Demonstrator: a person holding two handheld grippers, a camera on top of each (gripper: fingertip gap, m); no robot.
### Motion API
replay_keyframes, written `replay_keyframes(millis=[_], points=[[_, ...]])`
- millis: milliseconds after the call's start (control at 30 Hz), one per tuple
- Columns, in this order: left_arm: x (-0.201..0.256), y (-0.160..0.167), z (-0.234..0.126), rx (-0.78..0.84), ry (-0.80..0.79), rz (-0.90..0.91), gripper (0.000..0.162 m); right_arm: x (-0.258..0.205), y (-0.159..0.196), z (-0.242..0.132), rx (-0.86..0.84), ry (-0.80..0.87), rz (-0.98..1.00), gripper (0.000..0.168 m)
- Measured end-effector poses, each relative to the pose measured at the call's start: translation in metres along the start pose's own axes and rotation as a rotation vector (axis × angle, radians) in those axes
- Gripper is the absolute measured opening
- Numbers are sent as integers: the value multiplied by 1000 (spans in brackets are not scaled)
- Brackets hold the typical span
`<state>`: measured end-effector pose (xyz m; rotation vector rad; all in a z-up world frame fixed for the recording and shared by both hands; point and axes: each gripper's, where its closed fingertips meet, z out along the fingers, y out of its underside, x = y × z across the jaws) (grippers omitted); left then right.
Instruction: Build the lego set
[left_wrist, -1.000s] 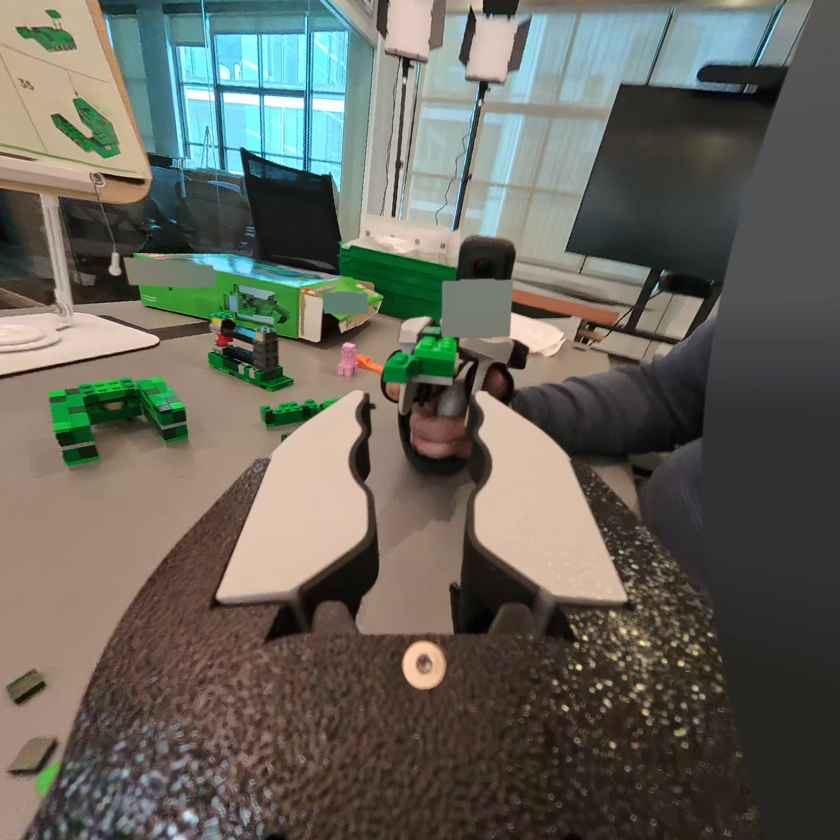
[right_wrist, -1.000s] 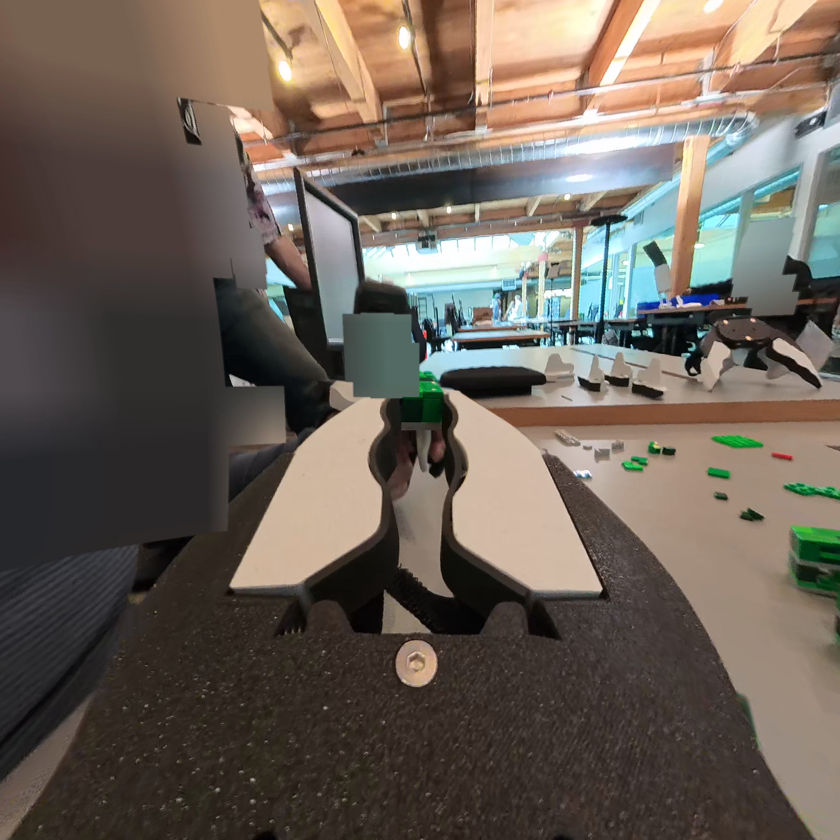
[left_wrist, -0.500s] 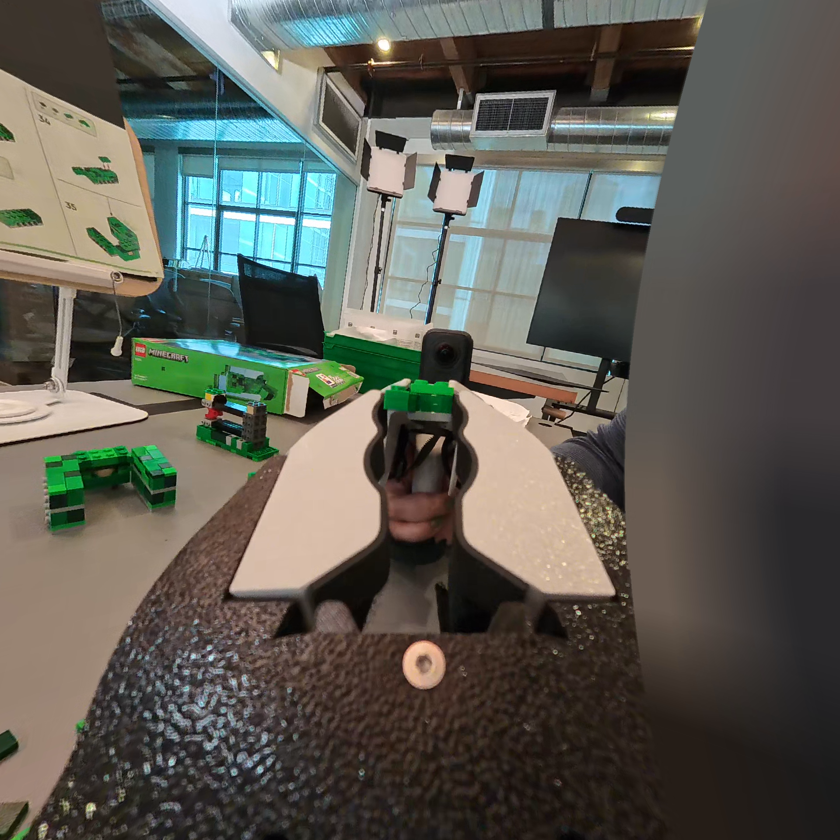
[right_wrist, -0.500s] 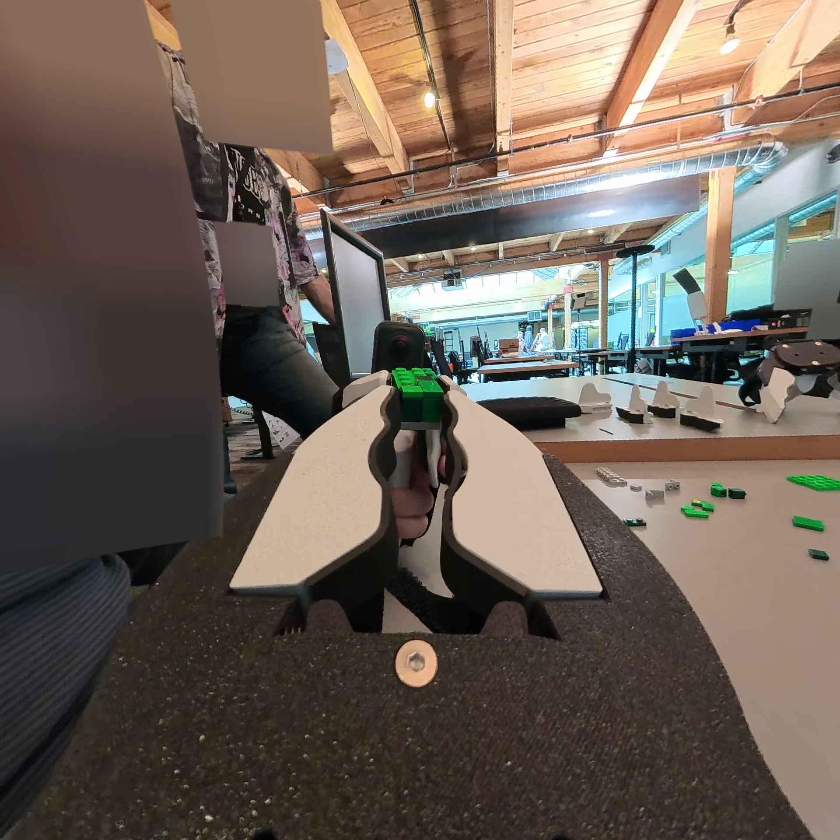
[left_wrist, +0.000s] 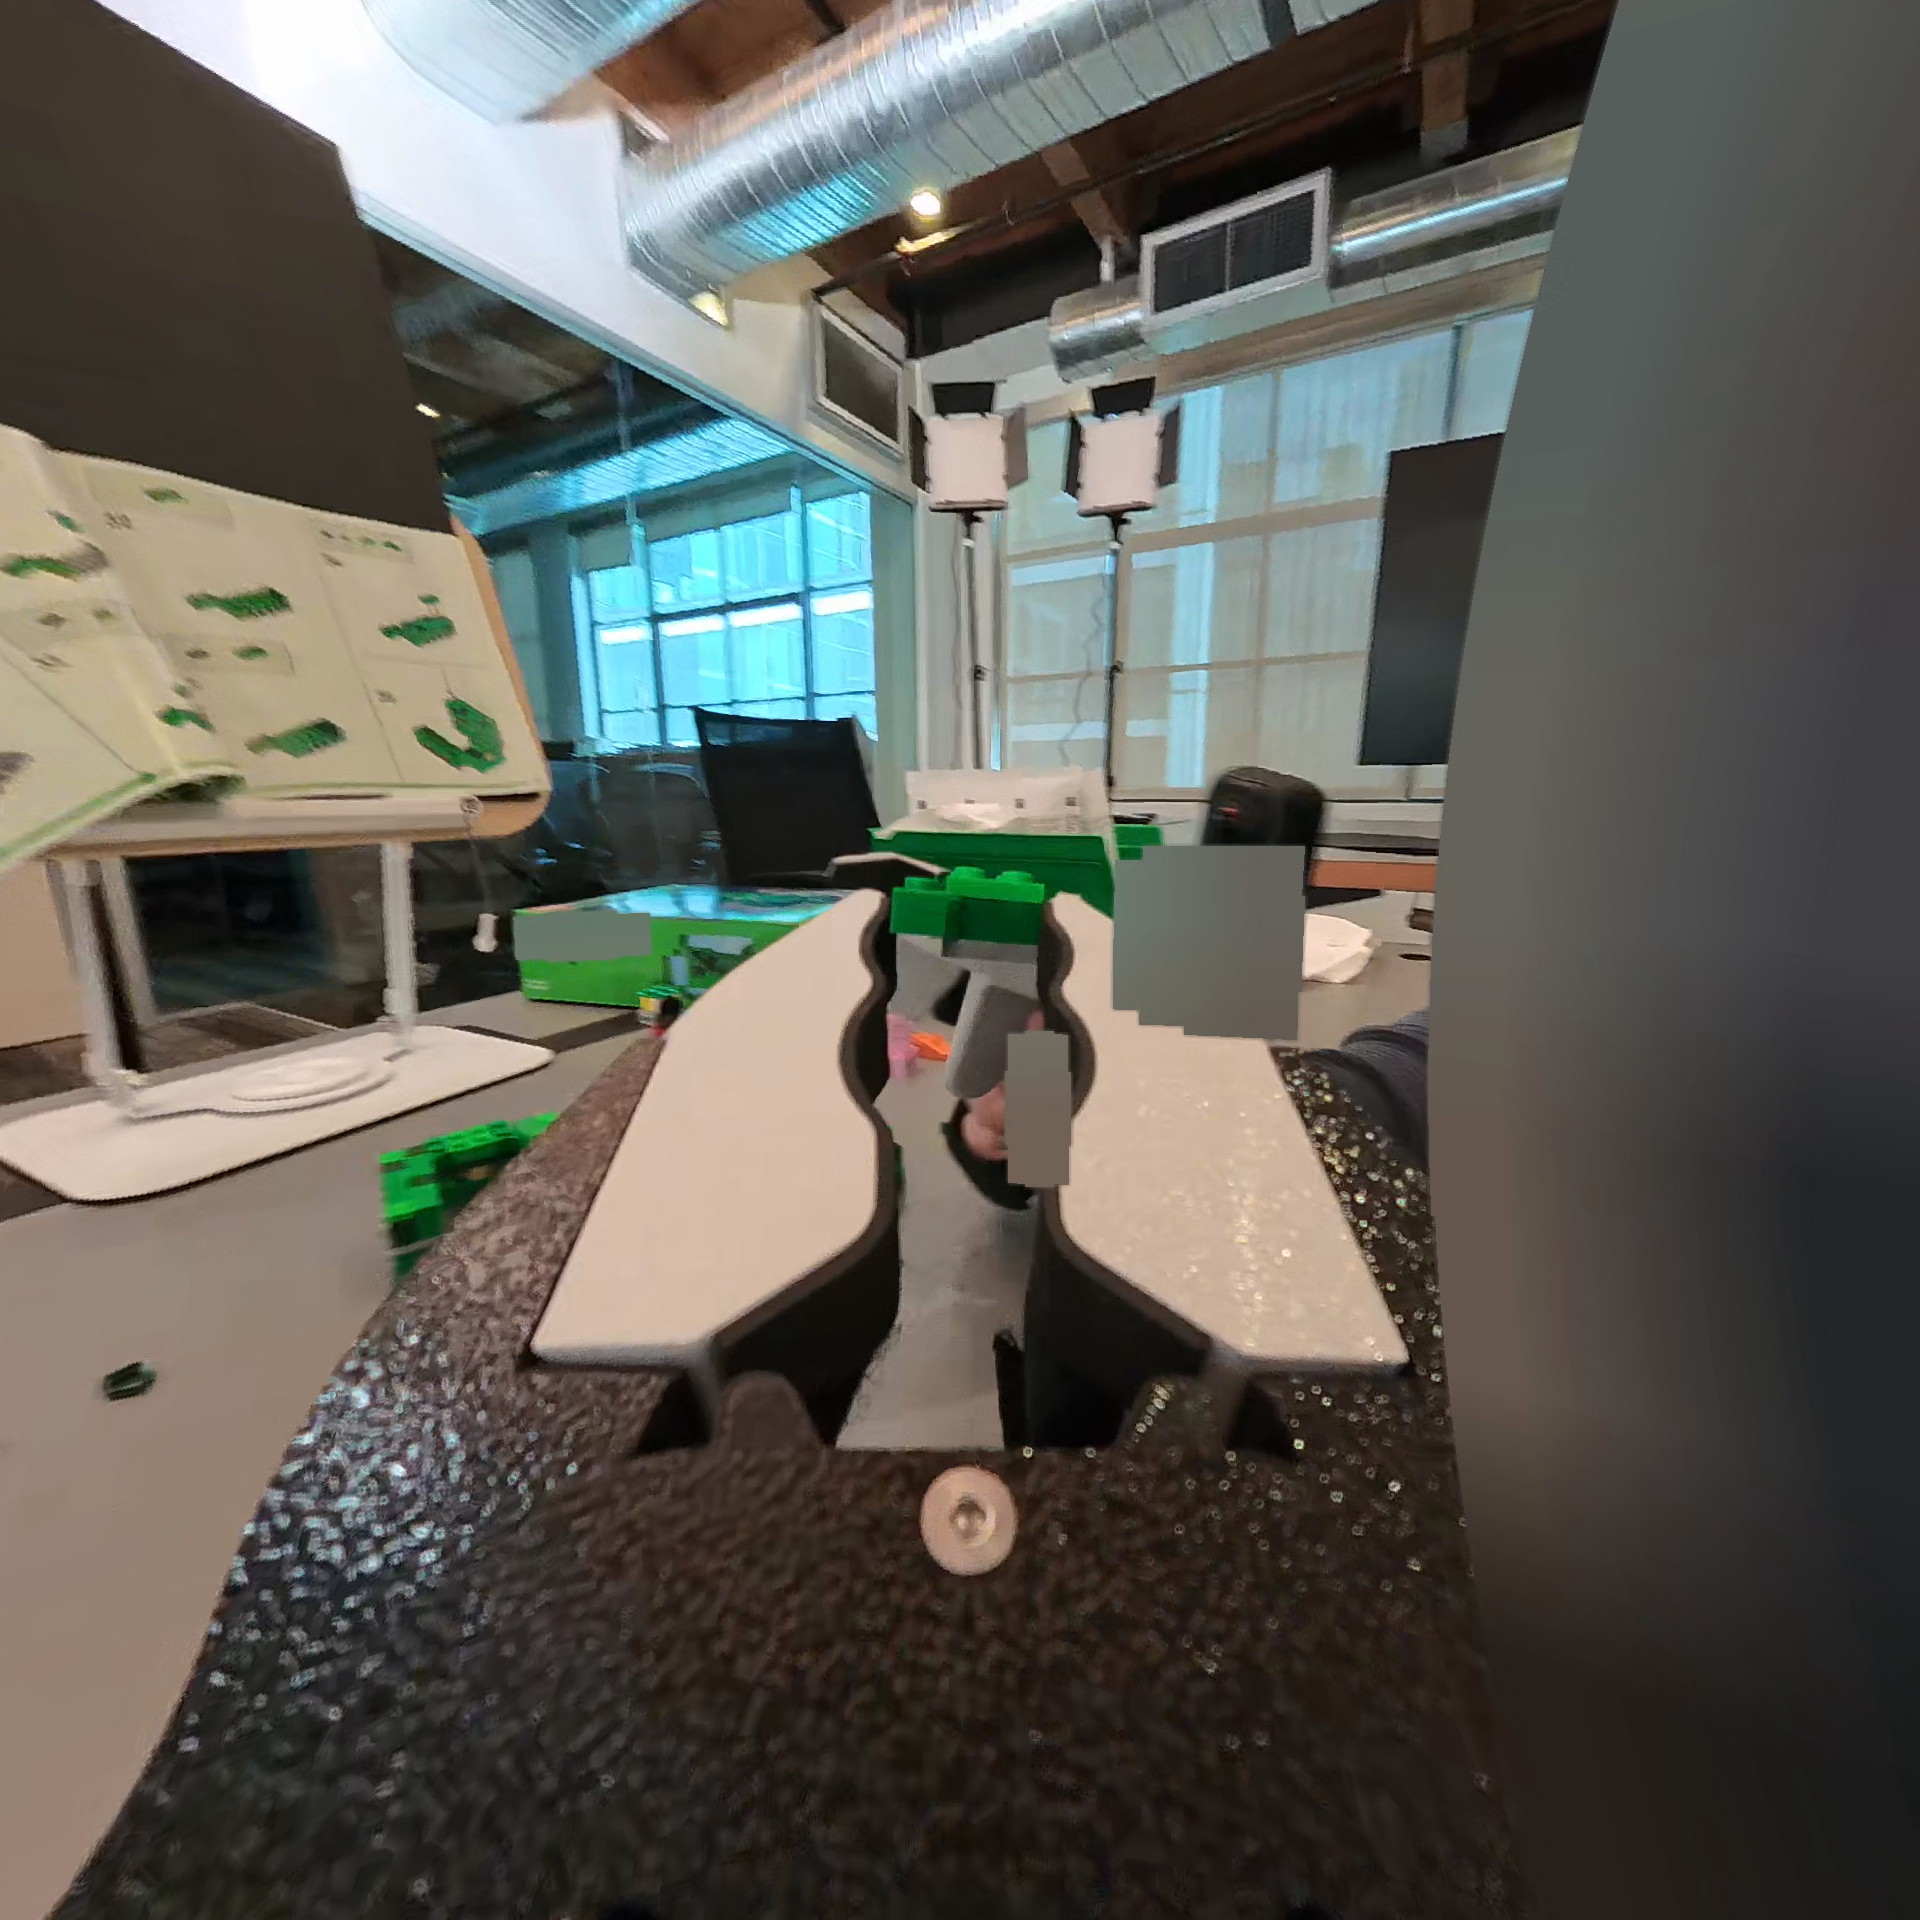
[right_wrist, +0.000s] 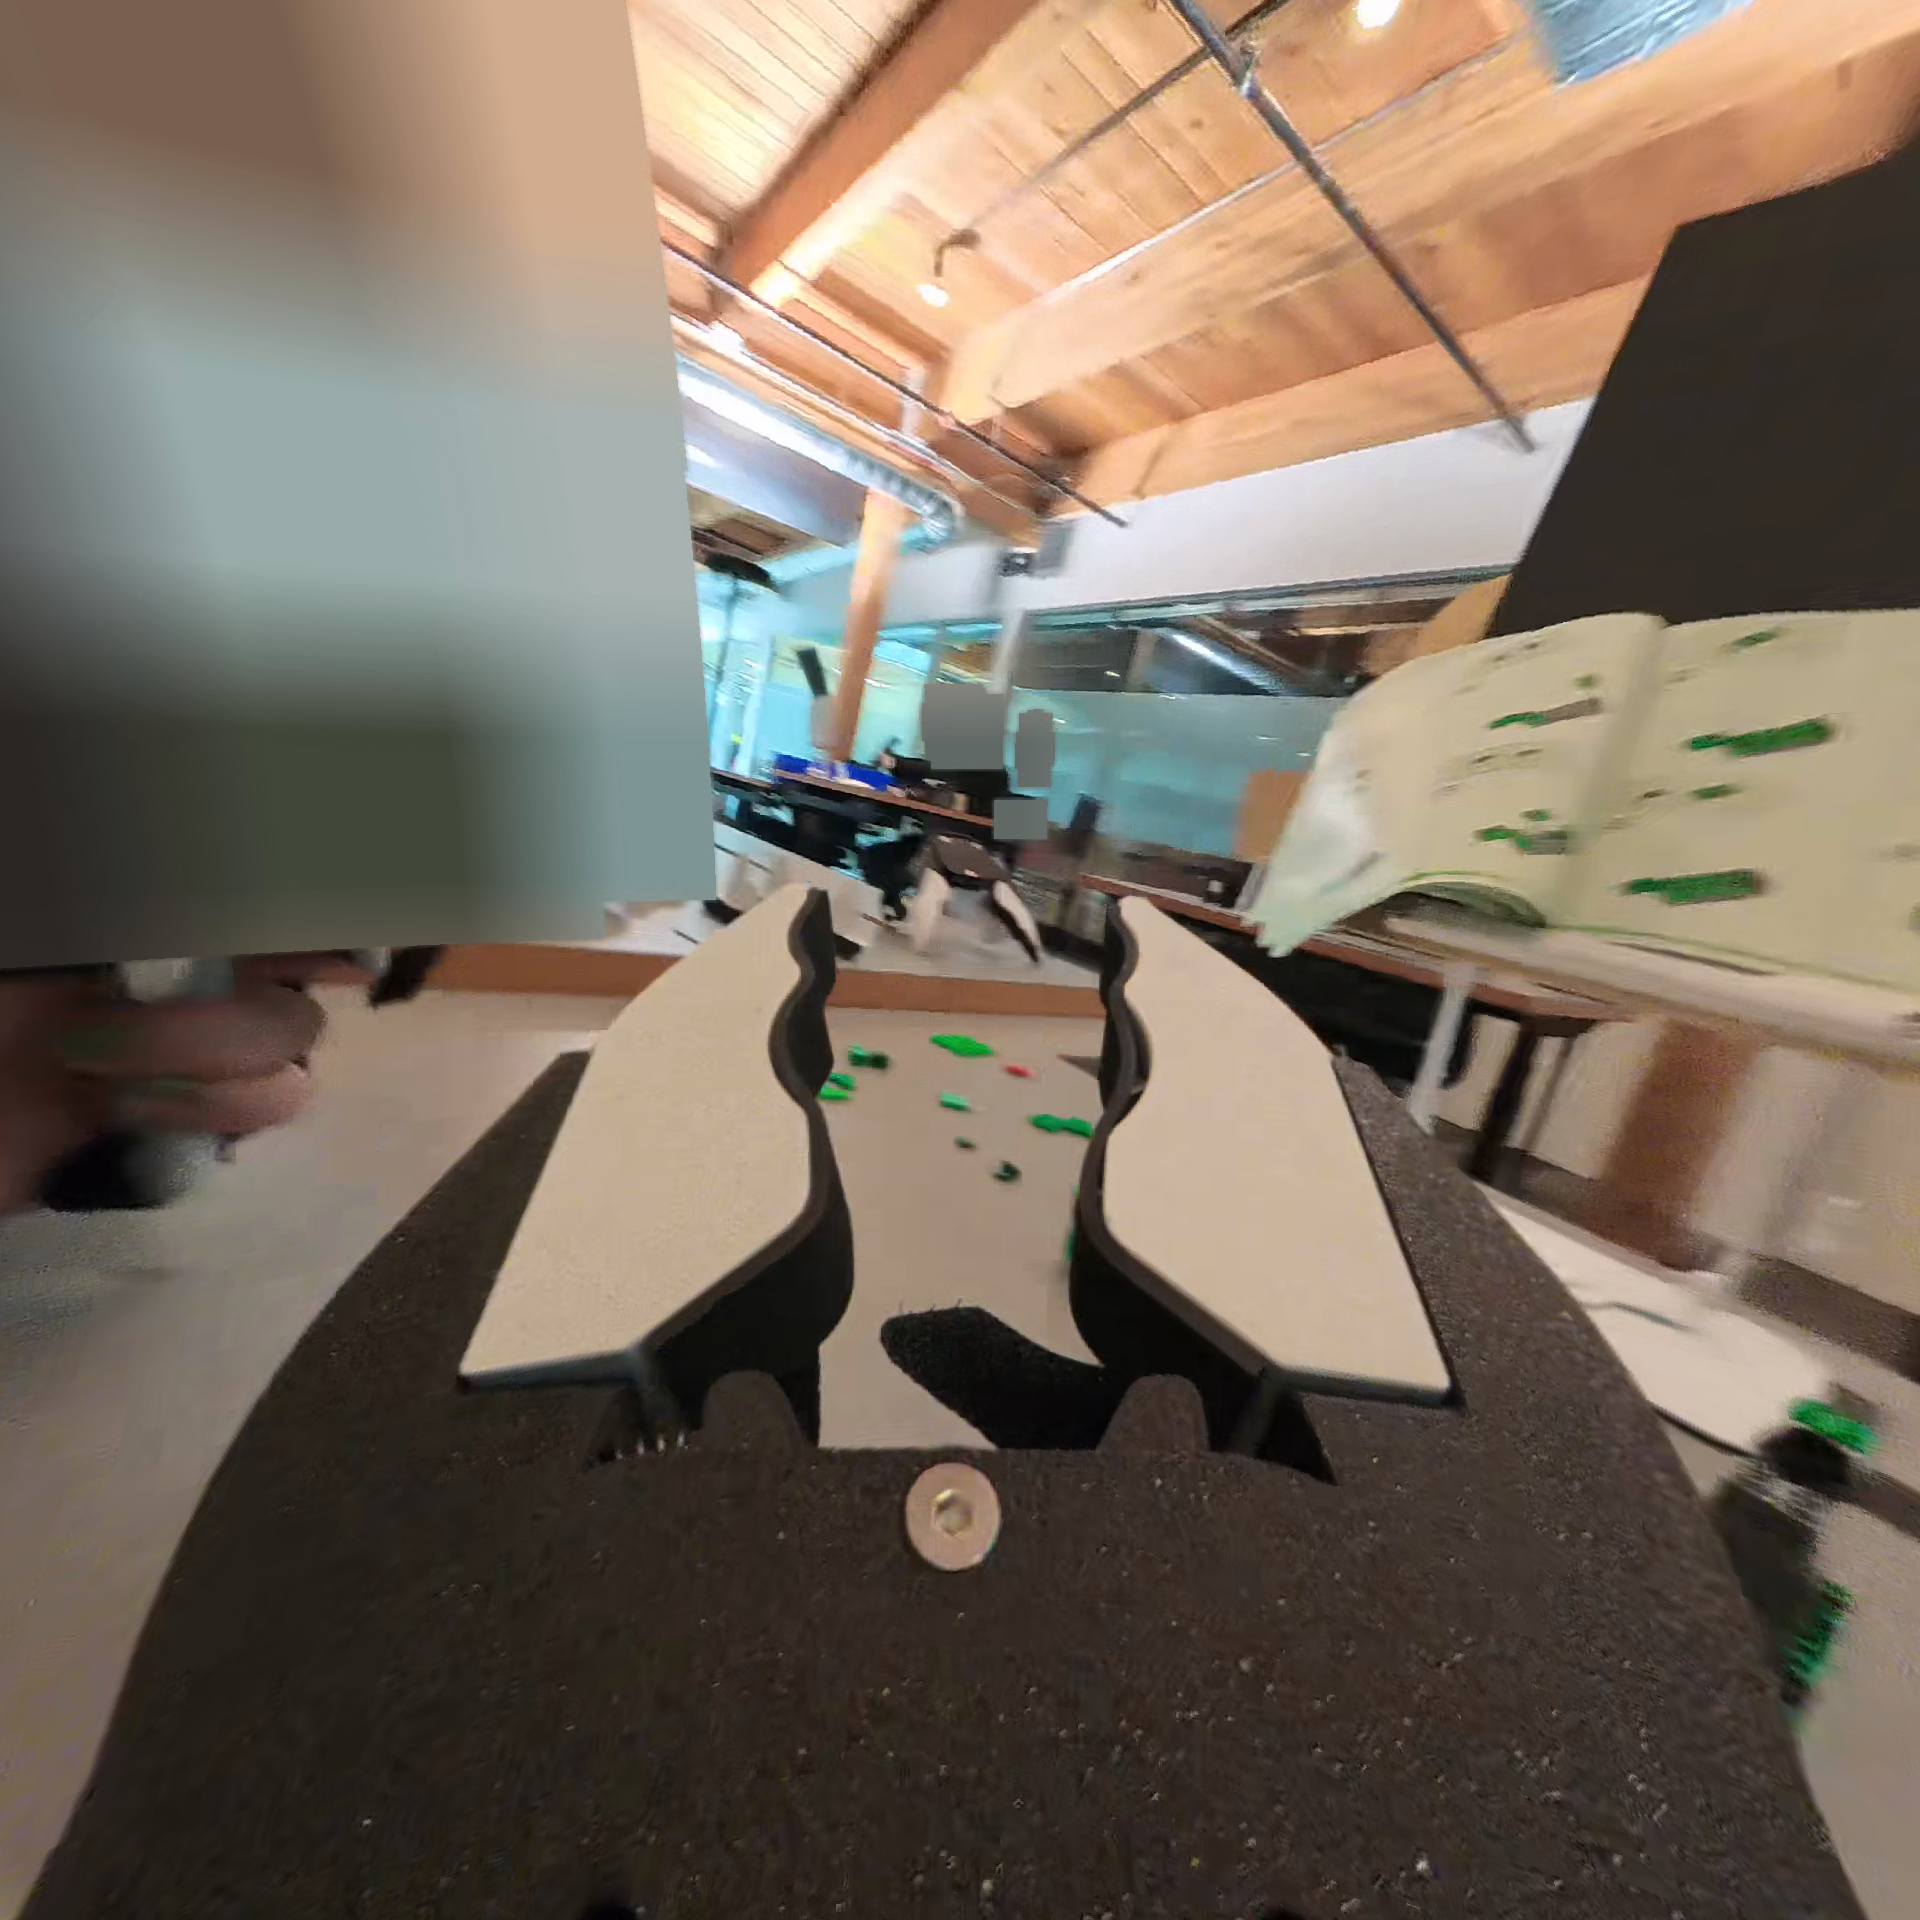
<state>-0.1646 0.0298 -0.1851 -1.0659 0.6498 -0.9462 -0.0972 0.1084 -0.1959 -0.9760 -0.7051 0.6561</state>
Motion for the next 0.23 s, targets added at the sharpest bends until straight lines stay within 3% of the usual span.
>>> replay_keyframes(millis=[67, 167, 233], points=[[-6, -1, -2, 3, -43, 9, 26, -1, 4, 0, -22, 0, 2, 46], [-32, 5, -11, -46, -213, 0, 26, 2, 16, 1, -81, 0, 11, 11], [-40, 1, -17, -19, -262, -11, 25, 5, 18, 0, -88, 7, 26, 6]])
